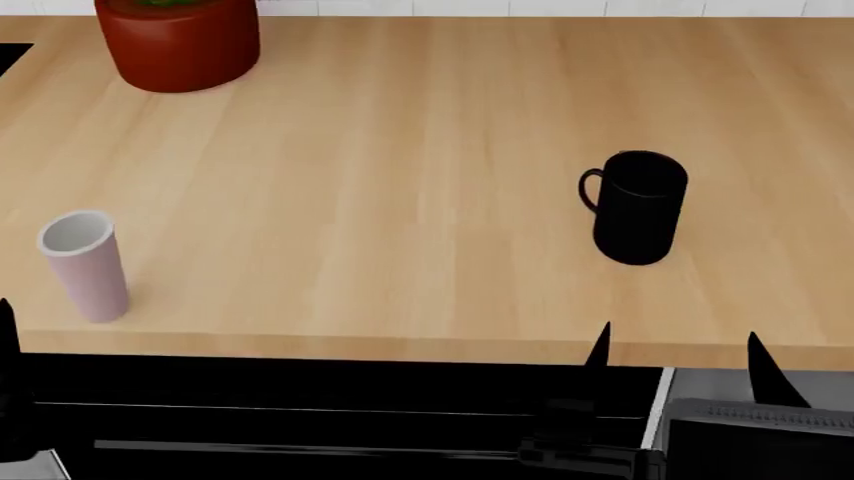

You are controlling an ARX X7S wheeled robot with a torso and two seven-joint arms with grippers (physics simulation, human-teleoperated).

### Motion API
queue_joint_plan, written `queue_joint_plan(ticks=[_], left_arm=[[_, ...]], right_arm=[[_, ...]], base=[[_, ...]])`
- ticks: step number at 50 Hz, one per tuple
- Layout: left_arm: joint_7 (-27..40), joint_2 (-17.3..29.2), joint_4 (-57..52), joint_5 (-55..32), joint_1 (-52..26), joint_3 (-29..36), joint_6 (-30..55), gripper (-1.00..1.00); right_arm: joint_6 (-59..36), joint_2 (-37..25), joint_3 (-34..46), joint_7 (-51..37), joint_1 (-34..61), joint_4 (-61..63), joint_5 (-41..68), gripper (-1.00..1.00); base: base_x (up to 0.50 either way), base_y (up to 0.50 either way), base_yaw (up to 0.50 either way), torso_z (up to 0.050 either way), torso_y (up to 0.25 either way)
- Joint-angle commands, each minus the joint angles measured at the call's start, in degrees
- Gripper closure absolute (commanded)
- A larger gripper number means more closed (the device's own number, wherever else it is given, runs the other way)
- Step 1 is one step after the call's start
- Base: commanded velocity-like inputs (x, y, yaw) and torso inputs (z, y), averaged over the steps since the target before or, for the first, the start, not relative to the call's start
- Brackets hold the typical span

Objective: Stack the cups from largest to smallest.

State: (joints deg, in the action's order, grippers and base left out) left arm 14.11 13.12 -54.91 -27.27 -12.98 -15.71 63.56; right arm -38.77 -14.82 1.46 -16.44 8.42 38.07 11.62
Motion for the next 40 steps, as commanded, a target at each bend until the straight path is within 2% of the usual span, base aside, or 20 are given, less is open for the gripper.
queue_joint_plan(ticks=[1,11,27,31,40], left_arm=[[-0.24,0.31,-1.23,-2.01,-0.75,-2.23,1.45,-1.00],[0.46,0.74,-1.64,-3.11,-1.34,-3.41,2.45,-1.00],[1.56,1.66,-1.90,-4.80,-1.77,-4.61,2.81,-1.00],[1.82,1.97,-1.93,-5.46,-2.05,-5.68,3.14,-1.00],[2.58,2.57,-2.22,-6.82,-2.51,-6.88,3.75,-1.00]], right_arm=[[-2.05,-0.85,-0.05,0.43,-1.20,3.98,-1.06,-1.00],[-1.19,-1.44,0.70,0.32,-1.27,3.18,-1.57,-1.00],[-0.30,-2.65,2.40,-0.15,-1.42,3.79,-2.94,-1.00],[0.34,-2.25,1.96,0.08,-1.51,3.35,-2.10,-1.00],[-0.34,-2.00,2.00,-0.67,-1.13,3.86,-2.01,-1.00]], base=[[0.00,-0.50,0.00,0.000,0.000],[0.06,-0.37,0.00,0.000,0.000],[0.25,-0.47,0.00,0.000,0.000],[0.35,-0.11,0.00,0.000,0.000],[0.00,0.00,0.00,0.000,0.000]])
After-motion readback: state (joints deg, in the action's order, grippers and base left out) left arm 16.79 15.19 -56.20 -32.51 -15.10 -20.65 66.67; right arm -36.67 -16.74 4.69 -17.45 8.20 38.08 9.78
